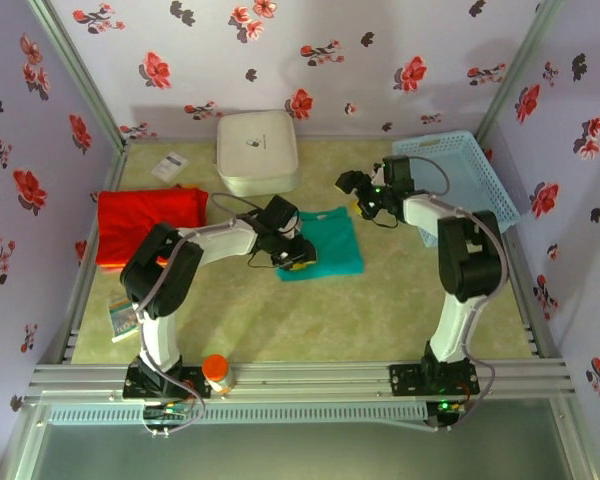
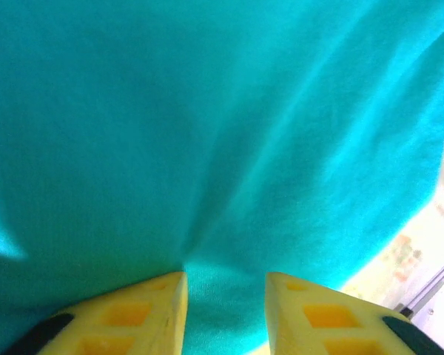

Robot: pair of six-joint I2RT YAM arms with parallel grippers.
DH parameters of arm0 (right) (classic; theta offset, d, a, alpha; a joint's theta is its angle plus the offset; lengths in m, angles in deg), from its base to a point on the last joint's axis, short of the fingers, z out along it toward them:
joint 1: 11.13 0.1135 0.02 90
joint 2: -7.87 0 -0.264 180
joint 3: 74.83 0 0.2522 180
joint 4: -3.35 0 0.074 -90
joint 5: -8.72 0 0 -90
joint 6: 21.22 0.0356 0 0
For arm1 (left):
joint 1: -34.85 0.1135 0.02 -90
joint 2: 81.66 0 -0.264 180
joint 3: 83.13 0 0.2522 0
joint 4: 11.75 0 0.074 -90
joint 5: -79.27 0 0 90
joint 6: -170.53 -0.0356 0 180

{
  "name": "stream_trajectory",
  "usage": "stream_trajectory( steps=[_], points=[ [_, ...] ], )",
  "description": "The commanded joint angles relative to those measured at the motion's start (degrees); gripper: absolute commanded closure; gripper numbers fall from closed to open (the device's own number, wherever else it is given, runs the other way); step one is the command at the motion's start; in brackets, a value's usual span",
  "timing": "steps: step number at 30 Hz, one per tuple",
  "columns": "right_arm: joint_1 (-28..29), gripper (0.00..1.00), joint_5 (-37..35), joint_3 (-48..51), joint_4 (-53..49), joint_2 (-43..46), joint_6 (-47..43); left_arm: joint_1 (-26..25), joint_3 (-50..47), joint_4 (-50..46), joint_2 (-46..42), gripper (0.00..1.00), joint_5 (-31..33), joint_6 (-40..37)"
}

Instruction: Fold and stack the t-shirts

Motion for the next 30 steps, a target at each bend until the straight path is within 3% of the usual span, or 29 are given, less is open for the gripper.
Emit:
stream_trajectory(
  steps=[1, 6, 9, 14, 21, 30],
  points=[
    [-0.3, 0.17, -2.5, 3.2, -4.1, 6.2, -2.4, 0.0, 1.0, -6.3, -7.1, 0.60, 3.1, -2.8],
    [-0.3, 0.17, -3.0, 5.7, -9.2, 11.6, -5.4, 2.7, 3.6, -13.5, -12.7, 0.49, 4.3, -10.1],
    [-0.4, 0.17, -3.3, 7.6, -11.4, 14.1, -6.7, 6.2, 2.0, -15.1, -14.2, 0.48, 3.5, -14.4],
    [-0.2, 0.17, -1.7, 12.7, -11.1, 17.8, -4.6, 10.7, -2.1, -14.1, -15.3, 0.30, 3.8, -19.7],
    [-0.3, 0.16, -3.0, 16.9, -13.4, 21.2, -6.5, 12.5, 1.3, -13.5, -6.3, 0.26, 1.6, -25.0],
    [-0.4, 0.16, -2.6, 18.7, -12.6, 21.3, -5.1, 12.4, 7.4, -11.8, 3.6, 0.27, -1.6, -24.1]
  ],
)
